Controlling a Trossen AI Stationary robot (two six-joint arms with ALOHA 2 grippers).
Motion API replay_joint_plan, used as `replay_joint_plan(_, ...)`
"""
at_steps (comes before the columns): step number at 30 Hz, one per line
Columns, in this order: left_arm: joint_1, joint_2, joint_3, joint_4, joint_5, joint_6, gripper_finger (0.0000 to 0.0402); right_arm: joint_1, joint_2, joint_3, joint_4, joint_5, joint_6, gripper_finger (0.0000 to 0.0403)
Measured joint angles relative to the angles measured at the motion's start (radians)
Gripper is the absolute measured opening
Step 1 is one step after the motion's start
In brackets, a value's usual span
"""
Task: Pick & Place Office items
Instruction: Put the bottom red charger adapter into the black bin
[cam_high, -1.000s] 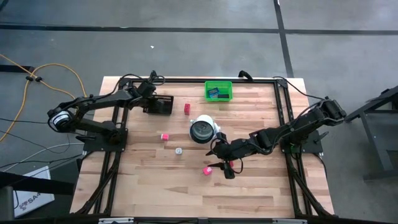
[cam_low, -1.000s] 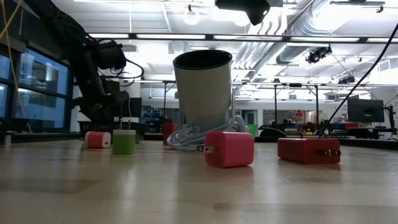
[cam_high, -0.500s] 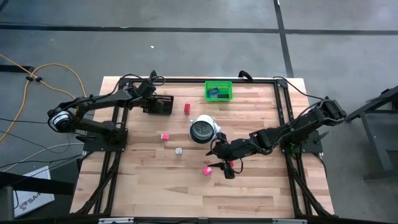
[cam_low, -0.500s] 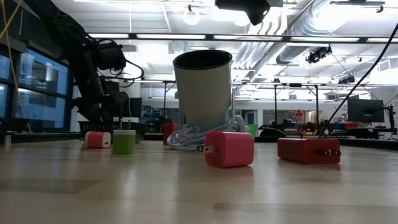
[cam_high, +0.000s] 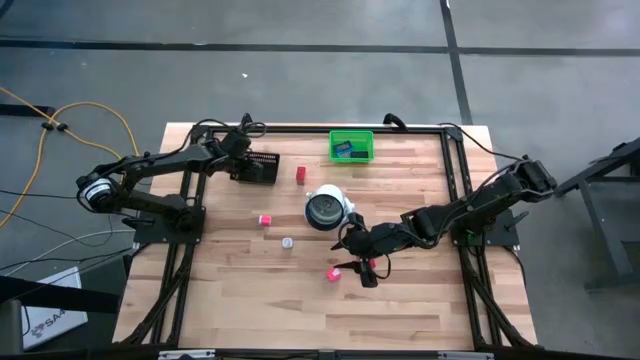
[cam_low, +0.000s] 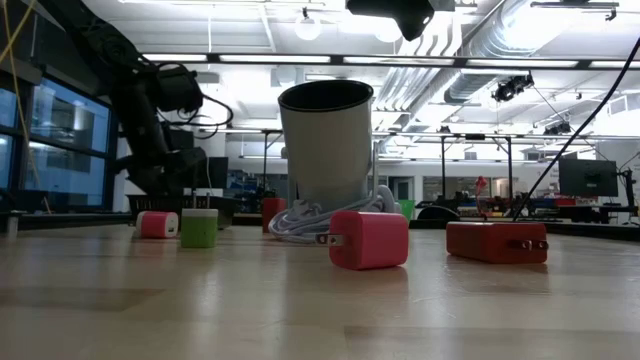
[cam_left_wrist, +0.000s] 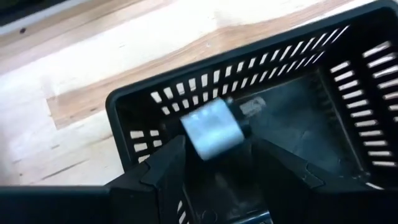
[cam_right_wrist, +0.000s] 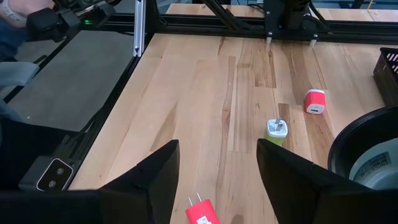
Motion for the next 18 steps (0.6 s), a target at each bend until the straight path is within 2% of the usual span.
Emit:
replay_joint_plan(10, -0.001, -0.007, 0.017, 0.023, 0.027, 0.026, 0.0178, 0.000, 0.000, 0.000, 0.000, 0.000, 0.000, 0.0201)
replay_joint_plan(18, -0.072, -0.109, 0.028, 0.021, 0.062, 0.028, 0.0178, 0.000, 0.000, 0.000, 0.000, 0.000, 0.000, 0.0201)
